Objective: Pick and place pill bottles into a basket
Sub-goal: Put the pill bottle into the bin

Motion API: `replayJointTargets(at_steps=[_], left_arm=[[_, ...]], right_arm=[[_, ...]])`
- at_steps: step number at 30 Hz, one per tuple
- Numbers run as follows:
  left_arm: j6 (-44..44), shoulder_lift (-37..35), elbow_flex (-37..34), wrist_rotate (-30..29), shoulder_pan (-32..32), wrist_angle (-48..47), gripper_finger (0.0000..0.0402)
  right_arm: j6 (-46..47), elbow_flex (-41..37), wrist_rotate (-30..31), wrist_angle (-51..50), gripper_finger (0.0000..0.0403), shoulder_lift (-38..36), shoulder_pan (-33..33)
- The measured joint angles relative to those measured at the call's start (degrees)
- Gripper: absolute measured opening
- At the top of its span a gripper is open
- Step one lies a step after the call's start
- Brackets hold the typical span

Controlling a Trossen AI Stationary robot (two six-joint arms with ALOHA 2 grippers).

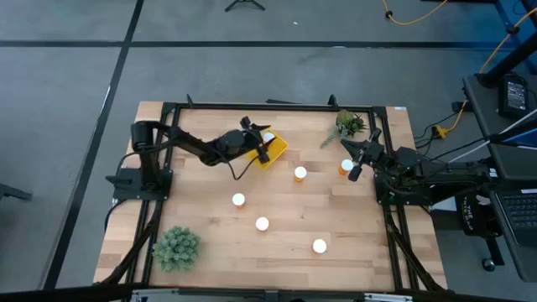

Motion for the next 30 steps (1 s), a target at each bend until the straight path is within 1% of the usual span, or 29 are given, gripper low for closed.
replayJointTargets(at_steps=[2,9,12,15,17,19,21,26,30], left_arm=[[0.0,-2.5,0.0,0.0,-0.4,-3.3,0.0217],[-0.4,-16.4,0.0,0.9,-0.8,-26.6,0.0217],[-0.5,-22.3,0.0,5.1,-1.0,-34.8,0.0217],[-0.5,-27.0,-0.2,10.2,-1.0,-40.8,0.0216],[-0.1,-29.9,-1.8,12.8,-0.9,-41.7,0.0213],[-0.2,-32.3,-4.3,15.7,-0.4,-41.7,0.0208],[-2.0,-34.5,-7.5,17.8,0.2,-41.7,0.0201],[-5.4,-39.8,-15.4,18.4,0.2,-39.0,0.0173],[-5.9,-43.4,-20.7,19.7,-0.2,-32.5,0.0147]], right_arm=[[0.0,0.0,0.0,0.0,0.0017,0.0,0.0],[1.3,0.0,0.0,-2.2,0.0017,0.0,0.0],[1.3,0.0,0.0,-2.0,0.0017,0.0,0.0],[1.4,0.0,-0.3,-2.0,0.0017,0.0,0.0],[1.6,0.0,-2.5,-2.2,0.0017,0.0,0.0],[1.7,0.0,-6.1,-2.3,0.0017,0.0,0.0],[1.8,0.0,-8.4,-2.3,0.0017,0.6,0.0],[4.5,0.0,-8.5,-2.5,0.0017,4.0,0.0],[5.0,0.0,-8.5,-0.6,0.0017,7.4,0.0]])
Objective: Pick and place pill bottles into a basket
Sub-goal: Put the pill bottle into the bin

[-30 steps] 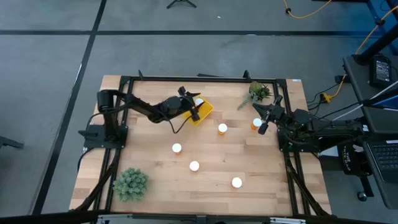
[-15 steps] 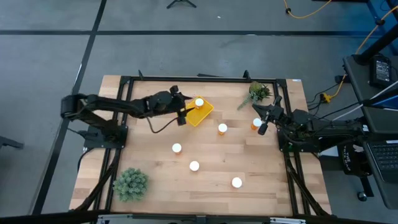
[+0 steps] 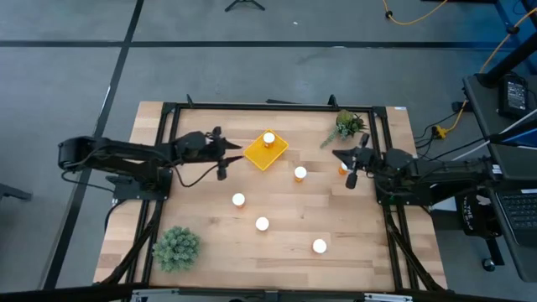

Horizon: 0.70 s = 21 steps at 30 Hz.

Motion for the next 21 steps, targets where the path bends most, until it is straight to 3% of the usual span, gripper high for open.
replayJointTargets(at_steps=[5,11,17,21], left_arm=[[-0.1,-4.1,-4.6,2.5,0.0,2.3,0.0116],[2.4,-8.5,-6.6,5.3,0.0,2.3,0.0071],[4.3,-10.4,-6.6,6.8,0.0,1.1,0.001],[6.5,-10.4,-6.6,4.7,0.0,1.0,0.0004]], right_arm=[[3.0,1.1,0.0,1.2,0.0017,1.9,0.0],[9.4,9.4,6.8,-14.9,0.0016,5.9,0.0],[15.2,20.3,6.6,-30.6,0.0016,11.7,0.8],[19.5,27.4,6.5,-41.9,0.0016,16.4,1.9]])
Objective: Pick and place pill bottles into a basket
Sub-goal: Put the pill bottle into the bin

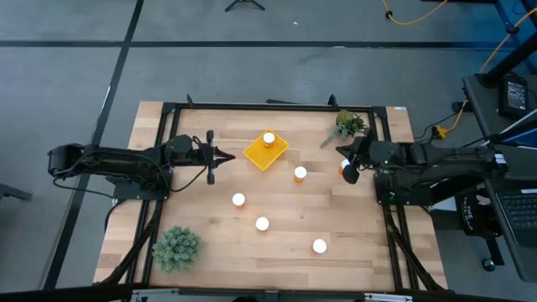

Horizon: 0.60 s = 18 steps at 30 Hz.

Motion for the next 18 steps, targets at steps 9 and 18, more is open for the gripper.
replayJointTargets(at_steps=[9,18], left_arm=[[0.3,0.0,0.0,-0.4,0.0,0.7,0.0003],[-0.9,0.0,0.0,-0.4,0.0,0.9,0.0004]], right_arm=[[17.6,7.9,0.0,-22.2,0.0016,7.7,3.8],[33.6,4.1,1.0,-27.2,0.0016,6.3,16.0]])
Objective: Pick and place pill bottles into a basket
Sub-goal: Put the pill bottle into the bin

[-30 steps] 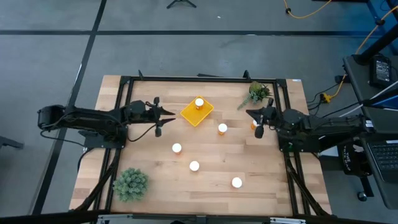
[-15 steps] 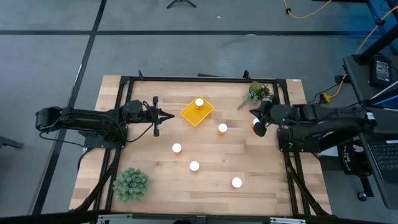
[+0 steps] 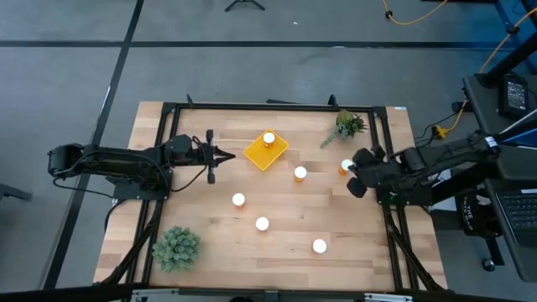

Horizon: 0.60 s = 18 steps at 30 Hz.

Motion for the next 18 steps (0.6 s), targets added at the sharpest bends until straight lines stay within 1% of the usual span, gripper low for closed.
replayJointTargets(at_steps=[4,8,13,18], left_arm=[[-1.3,0.0,0.0,0.0,0.0,0.0,0.0002],[-1.5,0.0,0.0,0.0,0.0,0.0,0.0007],[-3.4,0.0,0.0,0.0,0.0,0.0,0.001],[-3.8,0.0,0.0,0.0,0.0,0.0,0.0005]], right_arm=[[6.8,-1.3,1.1,-1.3,0.0016,-2.0,5.5],[12.5,-1.6,3.5,-2.4,0.0016,-2.1,9.4],[14.6,-1.6,2.8,-3.3,0.0016,-0.2,11.5],[14.7,-1.6,2.6,-4.8,0.0016,0.9,11.9]])
